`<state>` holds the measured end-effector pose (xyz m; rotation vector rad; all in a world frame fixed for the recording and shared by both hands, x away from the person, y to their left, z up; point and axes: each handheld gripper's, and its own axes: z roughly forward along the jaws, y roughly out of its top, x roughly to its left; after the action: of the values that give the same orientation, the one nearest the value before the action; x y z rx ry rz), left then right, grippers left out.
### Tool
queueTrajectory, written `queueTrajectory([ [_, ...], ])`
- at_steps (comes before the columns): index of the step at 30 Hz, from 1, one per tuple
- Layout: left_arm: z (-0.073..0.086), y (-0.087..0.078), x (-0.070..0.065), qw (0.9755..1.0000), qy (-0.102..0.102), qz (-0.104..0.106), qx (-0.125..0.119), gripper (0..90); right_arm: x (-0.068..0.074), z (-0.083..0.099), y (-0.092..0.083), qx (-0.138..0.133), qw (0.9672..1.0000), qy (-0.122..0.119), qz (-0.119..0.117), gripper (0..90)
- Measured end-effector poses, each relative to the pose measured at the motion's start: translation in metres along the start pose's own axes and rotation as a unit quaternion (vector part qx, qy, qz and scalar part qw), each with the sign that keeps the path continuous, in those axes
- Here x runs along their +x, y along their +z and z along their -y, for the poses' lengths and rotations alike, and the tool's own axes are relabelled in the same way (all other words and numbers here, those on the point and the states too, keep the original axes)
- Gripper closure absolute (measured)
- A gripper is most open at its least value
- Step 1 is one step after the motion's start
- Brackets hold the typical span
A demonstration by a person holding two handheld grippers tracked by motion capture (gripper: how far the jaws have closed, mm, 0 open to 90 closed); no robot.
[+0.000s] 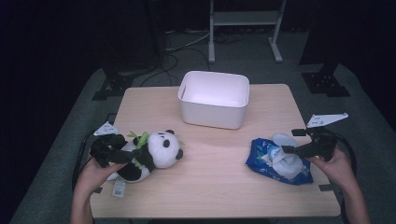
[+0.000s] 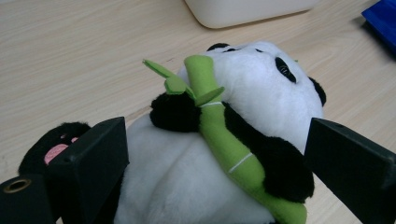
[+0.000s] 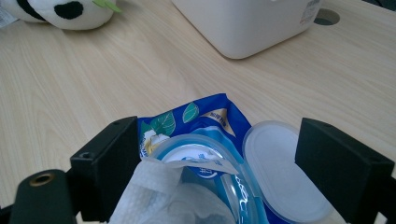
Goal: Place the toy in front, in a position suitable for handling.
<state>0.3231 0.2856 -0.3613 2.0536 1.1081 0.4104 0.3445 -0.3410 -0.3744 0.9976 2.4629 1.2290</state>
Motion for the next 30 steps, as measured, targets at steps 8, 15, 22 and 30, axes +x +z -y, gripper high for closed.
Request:
queueTrajectory([
  [8, -0.003, -0.002, -0.002, 1.0, 0.007, 0.006, 0.0, 5.5, 0.0, -0.002, 0.003, 0.005, 1.0, -0.002, -0.005, 12.6],
  [15, -0.006, 0.001, -0.004, 0.9997, 0.016, 0.015, 0.007, 5.5, 0.001, -0.003, 0.004, 0.005, 0.9999, -0.006, -0.009, 12.6],
  [22, -0.013, 0.004, -0.006, 0.9991, 0.03, 0.028, 0.013, 5.5, 0.005, -0.005, 0.006, 0.01, 0.9998, -0.011, -0.012, 12.6],
  [30, -0.025, 0.005, -0.002, 0.9979, 0.051, 0.032, 0.025, 5.5, 0.009, -0.008, 0.007, 0.012, 0.9996, -0.02, -0.015, 12.7],
])
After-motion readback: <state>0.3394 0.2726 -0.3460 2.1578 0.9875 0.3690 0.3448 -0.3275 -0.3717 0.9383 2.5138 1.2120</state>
